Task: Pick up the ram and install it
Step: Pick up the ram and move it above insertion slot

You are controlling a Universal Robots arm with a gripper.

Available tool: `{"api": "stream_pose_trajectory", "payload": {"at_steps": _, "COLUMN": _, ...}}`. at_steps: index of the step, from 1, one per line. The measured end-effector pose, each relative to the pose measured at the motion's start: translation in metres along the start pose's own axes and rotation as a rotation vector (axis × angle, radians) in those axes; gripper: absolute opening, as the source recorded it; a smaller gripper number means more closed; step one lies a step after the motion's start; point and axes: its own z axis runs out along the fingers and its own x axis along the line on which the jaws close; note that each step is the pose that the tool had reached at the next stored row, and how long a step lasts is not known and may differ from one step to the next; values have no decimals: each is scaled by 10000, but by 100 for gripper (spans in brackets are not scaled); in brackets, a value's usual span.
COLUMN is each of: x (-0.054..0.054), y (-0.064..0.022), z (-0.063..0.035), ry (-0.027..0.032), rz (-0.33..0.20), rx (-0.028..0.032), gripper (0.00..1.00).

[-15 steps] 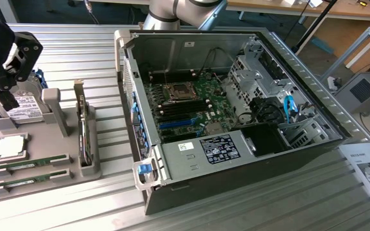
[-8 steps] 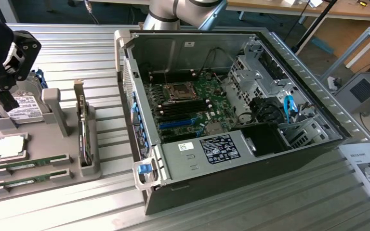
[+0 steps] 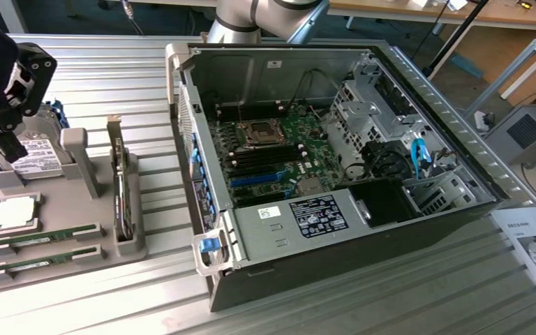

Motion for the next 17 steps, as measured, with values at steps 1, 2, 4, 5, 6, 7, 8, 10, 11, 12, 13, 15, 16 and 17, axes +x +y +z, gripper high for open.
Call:
{"api": "stream_pose_trajectory", "payload": {"at_steps": 1, "x": 0, "y": 0, "z": 0, "ry": 5, "rz": -120, "rx": 1, "gripper": 11}}
{"api": "stream_pose_trajectory", "payload": {"at_steps": 2, "x": 0, "y": 0, "z": 0, "ry": 10, "rz": -276, "rx": 1, "gripper": 11}}
{"api": "stream_pose_trajectory", "payload": {"at_steps": 4, "x": 0, "y": 0, "z": 0, "ry": 19, "rz": -567, "rx": 1, "gripper": 11}}
{"api": "stream_pose_trajectory", "payload": {"at_steps": 5, "x": 0, "y": 0, "z": 0, "ry": 23, "rz": -691, "rx": 1, "gripper": 11}}
{"api": "stream_pose_trajectory", "payload": {"at_steps": 6, "x": 0, "y": 0, "z": 0, "ry": 30, "rz": -835, "rx": 3, "gripper": 11}}
{"api": "stream_pose_trajectory", "payload": {"at_steps": 7, "x": 0, "y": 0, "z": 0, "ry": 36, "rz": -967, "rx": 7, "gripper": 11}}
{"api": "stream_pose_trajectory", "payload": {"at_steps": 8, "x": 0, "y": 0, "z": 0, "ry": 44, "rz": -1090, "rx": 11, "gripper": 11}}
{"api": "stream_pose_trajectory", "payload": {"at_steps": 10, "x": 0, "y": 0, "z": 0, "ry": 60, "rz": -1341, "rx": 21, "gripper": 11}}
{"api": "stream_pose_trajectory", "payload": {"at_steps": 11, "x": 0, "y": 0, "z": 0, "ry": 68, "rz": -1474, "rx": 26, "gripper": 11}}
{"api": "stream_pose_trajectory", "payload": {"at_steps": 12, "x": 0, "y": 0, "z": 0, "ry": 75, "rz": -1589, "rx": 30, "gripper": 11}}
{"api": "stream_pose_trajectory", "payload": {"at_steps": 13, "x": 0, "y": 0, "z": 0, "ry": 84, "rz": -1728, "rx": 35, "gripper": 11}}
{"api": "stream_pose_trajectory", "payload": {"at_steps": 15, "x": 0, "y": 0, "z": 0, "ry": 98, "rz": -1978, "rx": 44, "gripper": 11}}
{"api": "stream_pose_trajectory", "payload": {"at_steps": 16, "x": 0, "y": 0, "z": 0, "ry": 106, "rz": -2107, "rx": 48, "gripper": 11}}
{"api": "stream_pose_trajectory", "payload": {"at_steps": 17, "x": 0, "y": 0, "z": 0, "ry": 115, "rz": -2254, "rx": 53, "gripper": 11}}
